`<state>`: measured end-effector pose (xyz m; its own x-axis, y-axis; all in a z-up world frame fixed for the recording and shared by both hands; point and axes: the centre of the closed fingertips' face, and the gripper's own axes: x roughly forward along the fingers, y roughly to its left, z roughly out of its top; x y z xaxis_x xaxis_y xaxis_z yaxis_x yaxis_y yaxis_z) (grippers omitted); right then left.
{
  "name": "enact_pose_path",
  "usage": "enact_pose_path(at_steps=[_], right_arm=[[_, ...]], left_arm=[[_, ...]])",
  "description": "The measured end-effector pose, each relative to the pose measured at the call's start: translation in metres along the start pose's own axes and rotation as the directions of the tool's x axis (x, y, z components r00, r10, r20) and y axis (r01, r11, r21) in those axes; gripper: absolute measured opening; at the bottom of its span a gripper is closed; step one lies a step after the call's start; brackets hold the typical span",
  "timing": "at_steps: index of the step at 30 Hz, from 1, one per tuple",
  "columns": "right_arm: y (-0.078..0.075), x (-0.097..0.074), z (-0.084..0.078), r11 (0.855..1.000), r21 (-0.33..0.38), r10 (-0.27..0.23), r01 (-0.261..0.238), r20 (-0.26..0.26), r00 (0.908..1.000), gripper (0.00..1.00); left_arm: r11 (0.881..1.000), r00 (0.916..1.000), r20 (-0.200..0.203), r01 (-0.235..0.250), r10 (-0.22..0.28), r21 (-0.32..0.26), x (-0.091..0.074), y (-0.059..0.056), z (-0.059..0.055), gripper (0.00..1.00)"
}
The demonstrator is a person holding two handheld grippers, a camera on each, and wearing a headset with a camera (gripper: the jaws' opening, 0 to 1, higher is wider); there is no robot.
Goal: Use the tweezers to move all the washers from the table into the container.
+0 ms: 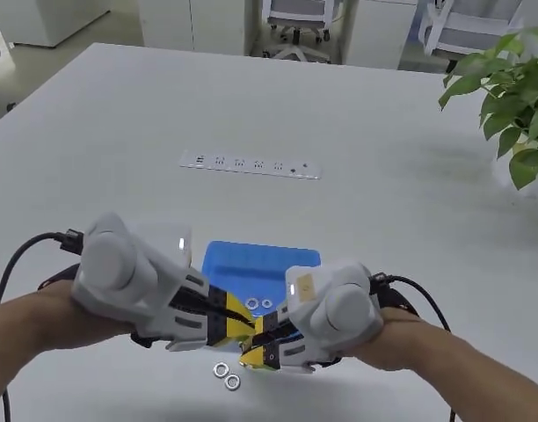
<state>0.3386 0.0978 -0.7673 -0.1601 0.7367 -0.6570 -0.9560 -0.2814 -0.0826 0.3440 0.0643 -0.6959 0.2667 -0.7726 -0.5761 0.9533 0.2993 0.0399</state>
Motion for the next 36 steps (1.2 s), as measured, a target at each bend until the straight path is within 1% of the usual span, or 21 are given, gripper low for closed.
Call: enact_pose_path(at_steps=[13,17,22,23,26,29,33,36], right_arm=[[0.001,-0.001,0.000,1.000,0.015,0.001,-0.001,-0.011,0.9999,0.08],[0.001,-0.003,0.002,1.000,0.027,-0.002,0.002,-0.009,1.0000,0.08],[0.000,-0.005,0.005,0.999,0.041,-0.005,0.005,-0.009,0.9999,0.08],[0.000,-0.006,0.006,0.999,0.042,-0.007,0.008,-0.007,0.9999,0.08],[-0.002,-0.008,0.010,0.999,0.045,-0.011,0.011,-0.002,0.9999,0.08],[-0.002,-0.011,0.015,0.999,0.050,-0.015,0.015,0.003,0.9999,0.08],[-0.003,-0.015,0.021,0.998,0.056,-0.018,0.017,0.008,0.9998,0.08],[-0.002,-0.017,0.024,0.998,0.054,-0.015,0.014,0.008,0.9999,0.08]], left_arm=[[1.000,1.0000,-0.001,-0.005,0.005,0.004,-0.001,-0.002,0.002,0.06],[1.000,0.9999,0.009,-0.008,0.008,-0.002,-0.002,-0.002,0.004,0.07],[1.000,0.9996,0.024,-0.013,0.013,-0.015,-0.004,-0.002,0.006,0.15],[1.000,0.9994,0.030,-0.015,0.016,-0.012,-0.004,-0.001,0.007,0.17],[0.999,0.9987,0.048,-0.017,0.019,-0.031,-0.006,-0.001,0.009,0.22],[0.999,0.9978,0.059,-0.027,0.029,-0.037,-0.008,0.000,0.010,0.26],[0.997,0.9965,0.075,-0.032,0.036,-0.063,-0.012,0.000,0.010,0.32],[0.996,0.9950,0.087,-0.042,0.048,-0.077,-0.014,0.000,0.008,0.39]])
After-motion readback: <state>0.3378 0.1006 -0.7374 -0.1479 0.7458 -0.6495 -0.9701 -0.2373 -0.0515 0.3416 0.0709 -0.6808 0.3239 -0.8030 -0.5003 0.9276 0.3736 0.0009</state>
